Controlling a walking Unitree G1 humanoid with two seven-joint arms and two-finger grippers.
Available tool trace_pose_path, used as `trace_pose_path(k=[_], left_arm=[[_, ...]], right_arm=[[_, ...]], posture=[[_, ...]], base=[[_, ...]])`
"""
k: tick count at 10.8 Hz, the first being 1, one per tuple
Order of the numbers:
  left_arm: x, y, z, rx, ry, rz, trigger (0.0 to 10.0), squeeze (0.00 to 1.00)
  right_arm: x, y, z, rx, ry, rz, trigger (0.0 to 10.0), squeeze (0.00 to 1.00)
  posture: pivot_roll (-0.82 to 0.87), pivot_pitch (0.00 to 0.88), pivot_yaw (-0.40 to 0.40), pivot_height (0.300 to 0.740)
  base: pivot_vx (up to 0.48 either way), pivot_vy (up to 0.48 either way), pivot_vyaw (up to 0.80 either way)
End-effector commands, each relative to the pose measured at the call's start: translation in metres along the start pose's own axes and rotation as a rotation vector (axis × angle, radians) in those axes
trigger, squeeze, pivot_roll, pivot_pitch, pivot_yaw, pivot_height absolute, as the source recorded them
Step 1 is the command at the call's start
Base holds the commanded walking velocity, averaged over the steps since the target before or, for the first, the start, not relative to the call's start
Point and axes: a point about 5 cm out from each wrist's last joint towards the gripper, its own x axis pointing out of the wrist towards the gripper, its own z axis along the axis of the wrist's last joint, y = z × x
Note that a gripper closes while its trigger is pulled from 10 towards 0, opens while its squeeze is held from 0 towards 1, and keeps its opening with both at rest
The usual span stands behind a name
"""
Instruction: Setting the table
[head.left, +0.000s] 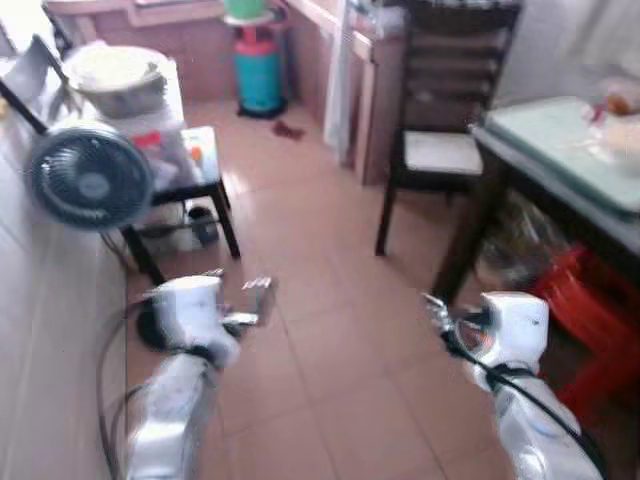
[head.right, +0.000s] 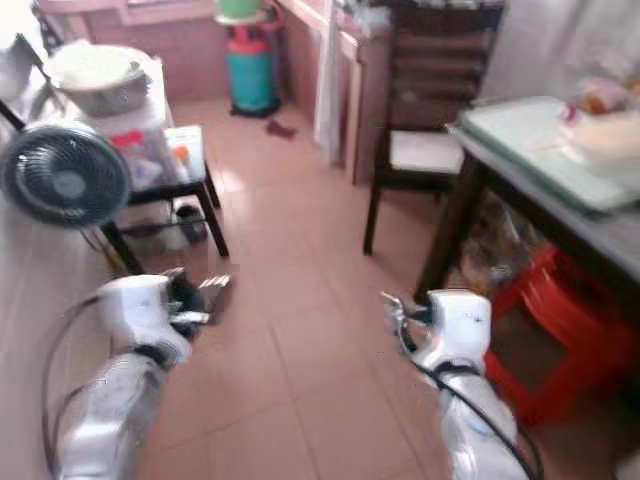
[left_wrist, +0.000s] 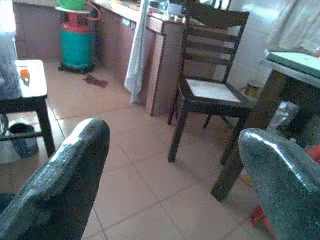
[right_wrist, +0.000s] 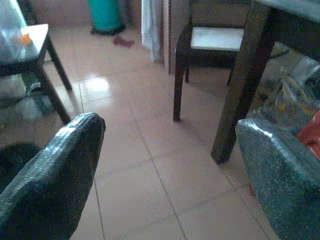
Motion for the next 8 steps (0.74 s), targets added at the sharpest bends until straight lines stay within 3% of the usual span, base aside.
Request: trace_pose_path(k=[1, 4, 8], left_arm=[[-0.0072, 0.0151, -0.0012, 0.016, 0.014, 0.047, 10.0, 0.0], [-0.0059, 0.0143, -0.002, 0.019, 0.019, 0.041, 10.0, 0.0], [-0.0071, 0.0131, -0.0055, 0.02, 0.036, 0.034, 10.0, 0.0]], right_arm=[[0.0031, 0.0104, 0.0043, 0.012, -0.021, 0.034, 10.0, 0.0], [0.004, 0.0095, 0.0033, 0.012, -0.018, 0.034, 10.0, 0.0], [0.005, 0.0114, 0.0037, 0.009, -0.02, 0.037, 10.0, 0.0]], posture=[[-0.05, 0.051, 0.045, 0.74], [-0.06, 0.049, 0.041, 0.74], [-0.06, 0.049, 0.039, 0.74]], base=[[0.368, 0.0, -0.8], [0.364, 0.0, -0.71], [0.33, 0.0, 0.0]])
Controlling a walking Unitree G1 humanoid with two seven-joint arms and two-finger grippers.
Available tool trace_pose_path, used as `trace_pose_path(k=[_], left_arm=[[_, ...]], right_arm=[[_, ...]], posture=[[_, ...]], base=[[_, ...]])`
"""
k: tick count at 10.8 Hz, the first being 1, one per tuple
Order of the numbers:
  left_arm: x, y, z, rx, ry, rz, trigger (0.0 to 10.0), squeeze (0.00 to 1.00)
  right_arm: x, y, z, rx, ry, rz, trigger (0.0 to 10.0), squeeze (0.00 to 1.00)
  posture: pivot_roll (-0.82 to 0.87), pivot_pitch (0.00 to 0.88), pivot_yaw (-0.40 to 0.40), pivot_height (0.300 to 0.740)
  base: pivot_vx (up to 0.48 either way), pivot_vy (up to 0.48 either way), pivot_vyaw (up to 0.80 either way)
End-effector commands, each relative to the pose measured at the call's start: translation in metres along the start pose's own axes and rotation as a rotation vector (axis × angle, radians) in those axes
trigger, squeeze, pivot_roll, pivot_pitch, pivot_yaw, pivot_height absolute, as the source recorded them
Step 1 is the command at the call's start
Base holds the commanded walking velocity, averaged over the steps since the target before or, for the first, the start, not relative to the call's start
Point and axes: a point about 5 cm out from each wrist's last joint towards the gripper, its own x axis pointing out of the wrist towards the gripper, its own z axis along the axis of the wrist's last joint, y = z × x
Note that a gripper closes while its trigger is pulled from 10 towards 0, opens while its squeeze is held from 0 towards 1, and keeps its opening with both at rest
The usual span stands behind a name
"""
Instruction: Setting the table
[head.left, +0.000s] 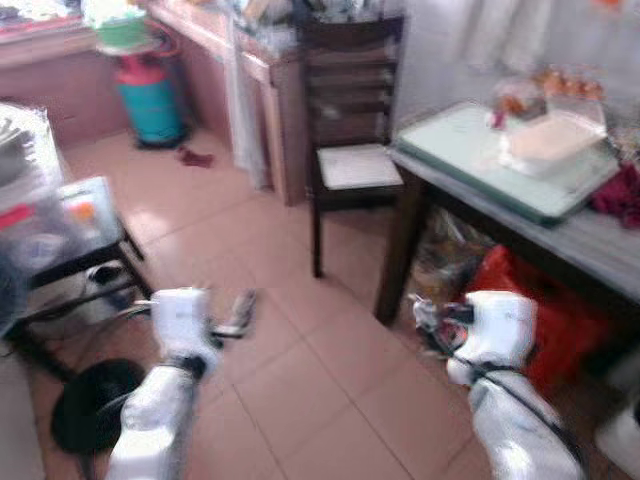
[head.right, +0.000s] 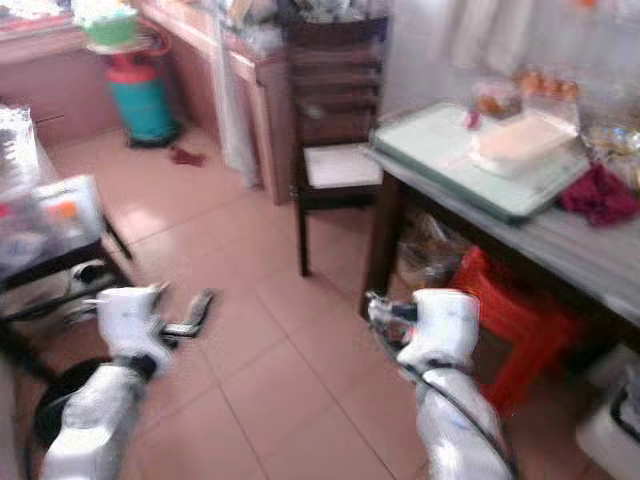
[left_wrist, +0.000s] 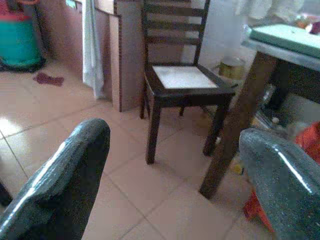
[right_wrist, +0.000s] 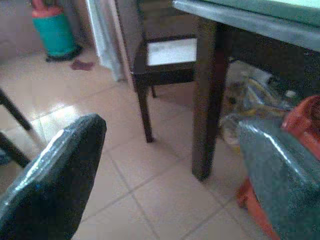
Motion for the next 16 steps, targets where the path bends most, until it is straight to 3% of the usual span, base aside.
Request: trace_pose_path(k=[1, 3, 9, 12, 16], left_arm=[[0.001, -0.008, -0.002, -0.003, 0.009, -0.02, 10.0, 0.0], [0.001, -0.003, -0.01, 0.026, 0.074, 0.027, 10.0, 0.0], [0.0, 0.0, -0.014, 0.092, 0.101, 0.06, 10.0, 0.0], [-0.002, 0.0, -0.017, 0.097, 0.118, 0.071, 10.0, 0.0], [-0.002, 0.0, -0.019, 0.097, 0.126, 0.083, 10.0, 0.0]], right_arm=[[-0.003, -0.009, 0.001, -0.009, -0.002, -0.026, 10.0, 0.0], [-0.003, -0.008, 0.0, -0.007, 0.004, -0.028, 10.0, 0.0], [-0.003, -0.007, -0.003, 0.001, 0.017, -0.034, 10.0, 0.0], [-0.003, -0.009, -0.002, -0.003, 0.017, -0.033, 10.0, 0.0], [-0.003, -0.011, -0.002, -0.007, 0.022, -0.035, 10.0, 0.0]], posture=[[-0.06, 0.052, 0.039, 0.74], [-0.06, 0.061, 0.039, 0.74], [-0.05, 0.065, 0.046, 0.74], [-0.05, 0.065, 0.041, 0.74], [-0.06, 0.067, 0.036, 0.74]], base=[[0.0, 0.0, 0.0], [0.0, 0.0, 0.0], [0.0, 0.0, -0.11], [0.0, 0.0, -0.75], [-0.29, 0.0, -0.52]])
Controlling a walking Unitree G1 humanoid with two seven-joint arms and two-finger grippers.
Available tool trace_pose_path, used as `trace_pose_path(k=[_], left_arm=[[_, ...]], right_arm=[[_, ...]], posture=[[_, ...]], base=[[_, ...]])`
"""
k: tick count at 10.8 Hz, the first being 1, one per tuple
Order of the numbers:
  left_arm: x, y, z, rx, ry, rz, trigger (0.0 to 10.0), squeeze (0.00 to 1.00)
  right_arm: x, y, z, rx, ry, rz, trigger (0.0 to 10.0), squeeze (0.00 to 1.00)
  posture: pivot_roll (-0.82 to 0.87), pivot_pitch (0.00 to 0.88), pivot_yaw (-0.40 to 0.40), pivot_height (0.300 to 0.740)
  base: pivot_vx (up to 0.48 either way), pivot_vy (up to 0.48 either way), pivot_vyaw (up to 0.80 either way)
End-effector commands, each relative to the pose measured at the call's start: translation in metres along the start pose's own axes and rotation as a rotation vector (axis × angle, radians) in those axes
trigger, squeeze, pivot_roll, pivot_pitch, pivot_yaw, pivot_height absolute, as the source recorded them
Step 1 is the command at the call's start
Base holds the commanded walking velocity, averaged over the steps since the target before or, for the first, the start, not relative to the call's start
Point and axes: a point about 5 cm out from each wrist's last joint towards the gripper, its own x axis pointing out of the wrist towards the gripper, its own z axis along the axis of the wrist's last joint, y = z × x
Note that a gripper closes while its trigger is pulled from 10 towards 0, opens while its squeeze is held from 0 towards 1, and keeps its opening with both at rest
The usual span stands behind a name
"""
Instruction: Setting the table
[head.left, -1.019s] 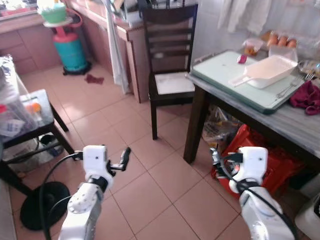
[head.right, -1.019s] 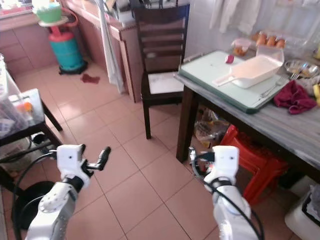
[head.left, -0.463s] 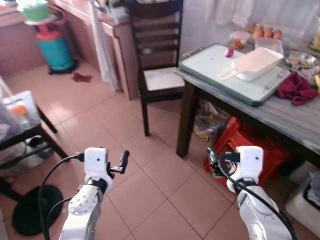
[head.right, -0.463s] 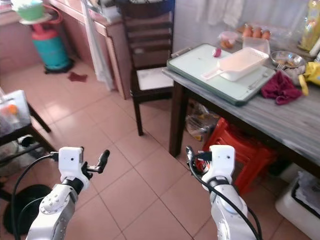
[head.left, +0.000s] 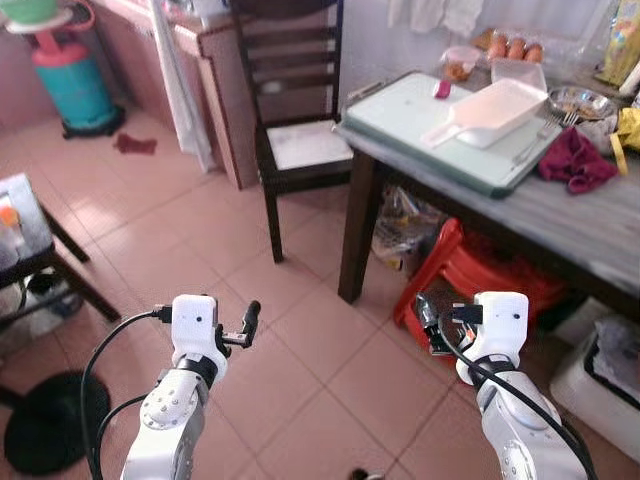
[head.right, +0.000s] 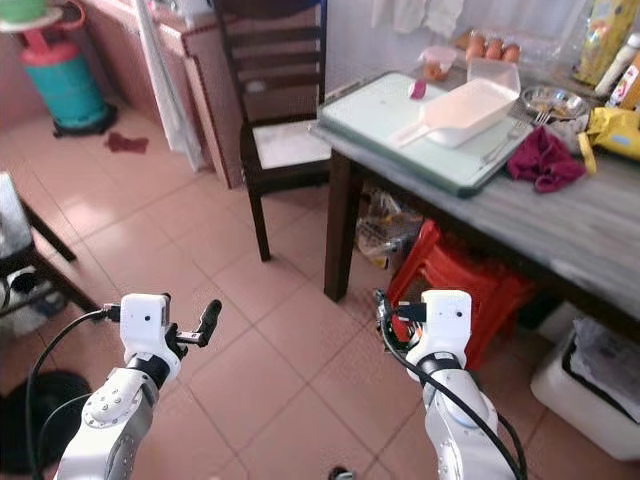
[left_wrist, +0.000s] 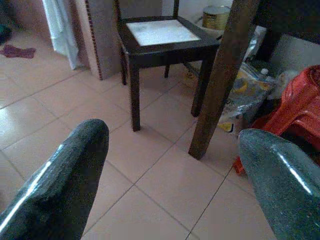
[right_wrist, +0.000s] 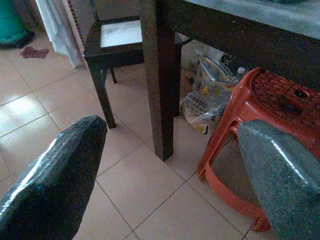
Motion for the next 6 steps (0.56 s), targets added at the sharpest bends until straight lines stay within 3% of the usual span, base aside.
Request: trace_pose_path(k=[1, 6], left_arm=[[-0.0015, 0.0032, -0.0048, 0.014, 0.025, 0.01, 10.0, 0.0], [0.0002, 0.0042, -0.0049, 0.024, 0.028, 0.011, 10.0, 0.0]], right_arm=[[-0.0007, -0.0036, -0.0015, 0.008, 0.011, -0.016, 10.0, 0.0], [0.0023, -0.0005, -0.0028, 0.031, 0.014, -0.022, 10.0, 0.0]], posture=[[-0.06, 0.065, 0.037, 0.74], [-0.06, 0.061, 0.043, 0.74]], base=[[-0.304, 0.0, -0.42], [-0.316, 0.0, -0.45]])
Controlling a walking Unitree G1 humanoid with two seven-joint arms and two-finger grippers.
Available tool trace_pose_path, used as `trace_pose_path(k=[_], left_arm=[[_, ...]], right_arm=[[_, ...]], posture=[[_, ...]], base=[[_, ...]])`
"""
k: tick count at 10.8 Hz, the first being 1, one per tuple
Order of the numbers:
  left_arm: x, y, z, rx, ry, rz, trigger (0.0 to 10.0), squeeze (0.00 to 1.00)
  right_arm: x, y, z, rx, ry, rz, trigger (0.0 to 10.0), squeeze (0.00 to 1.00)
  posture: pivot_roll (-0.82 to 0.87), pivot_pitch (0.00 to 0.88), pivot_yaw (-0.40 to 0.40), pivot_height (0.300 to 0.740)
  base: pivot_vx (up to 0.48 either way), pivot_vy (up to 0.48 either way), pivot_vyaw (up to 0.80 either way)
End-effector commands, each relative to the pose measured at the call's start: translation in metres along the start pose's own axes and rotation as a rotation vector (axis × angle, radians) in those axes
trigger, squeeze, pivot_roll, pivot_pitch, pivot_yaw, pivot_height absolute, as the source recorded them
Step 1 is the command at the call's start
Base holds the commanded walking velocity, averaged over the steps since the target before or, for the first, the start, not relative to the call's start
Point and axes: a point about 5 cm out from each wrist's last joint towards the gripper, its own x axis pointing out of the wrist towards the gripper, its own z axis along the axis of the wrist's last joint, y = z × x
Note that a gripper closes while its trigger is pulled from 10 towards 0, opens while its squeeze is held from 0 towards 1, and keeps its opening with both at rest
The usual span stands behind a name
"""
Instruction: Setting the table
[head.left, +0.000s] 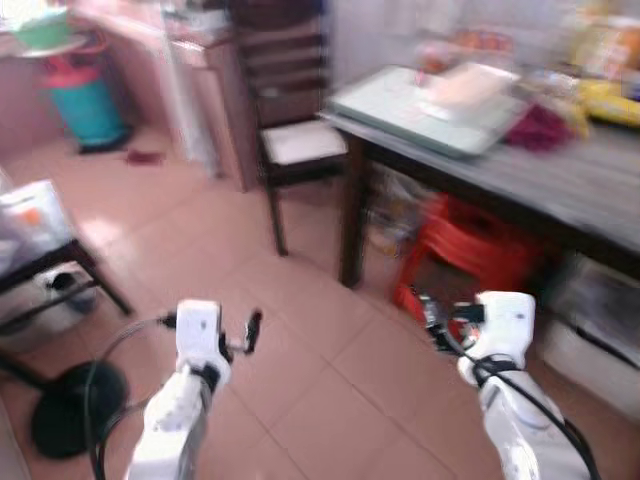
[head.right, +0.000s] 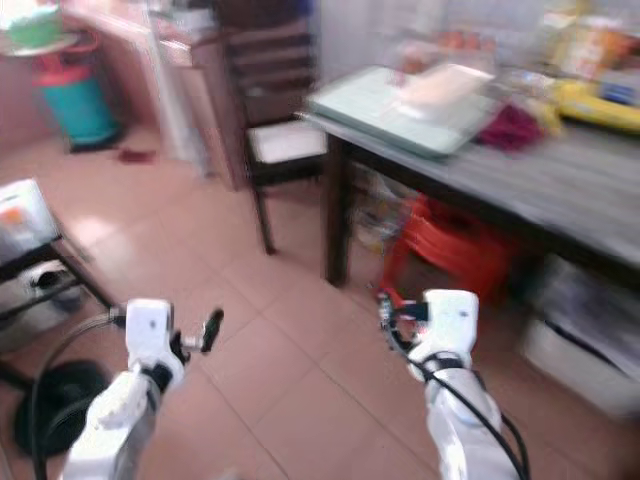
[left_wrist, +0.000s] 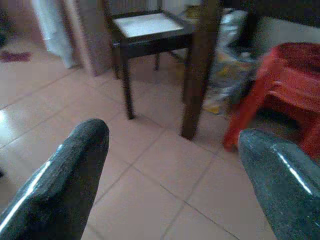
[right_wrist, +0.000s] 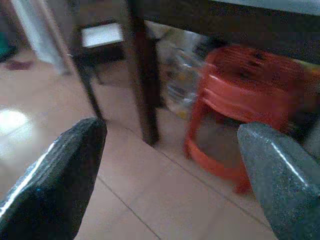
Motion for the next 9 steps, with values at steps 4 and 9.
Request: trace_pose_path(k=[4, 9], left_arm=[[-0.002, 0.004, -0.001, 0.03, 0.004, 0.004, 10.0, 0.0], [0.0, -0.003, 0.034, -0.038, -0.138, -0.083, 10.0, 0.0]], right_arm=[[0.001, 0.004, 0.001, 0.018, 0.001, 0.011, 10.0, 0.0], [0.002, -0.001, 0.0, 0.016, 0.016, -0.027, 10.0, 0.0]], posture=[[-0.06, 0.063, 0.044, 0.74], [-0.05, 0.066, 0.047, 0.74]], base=[[-0.278, 0.0, -0.71], [0.0, 0.0, 0.0]])
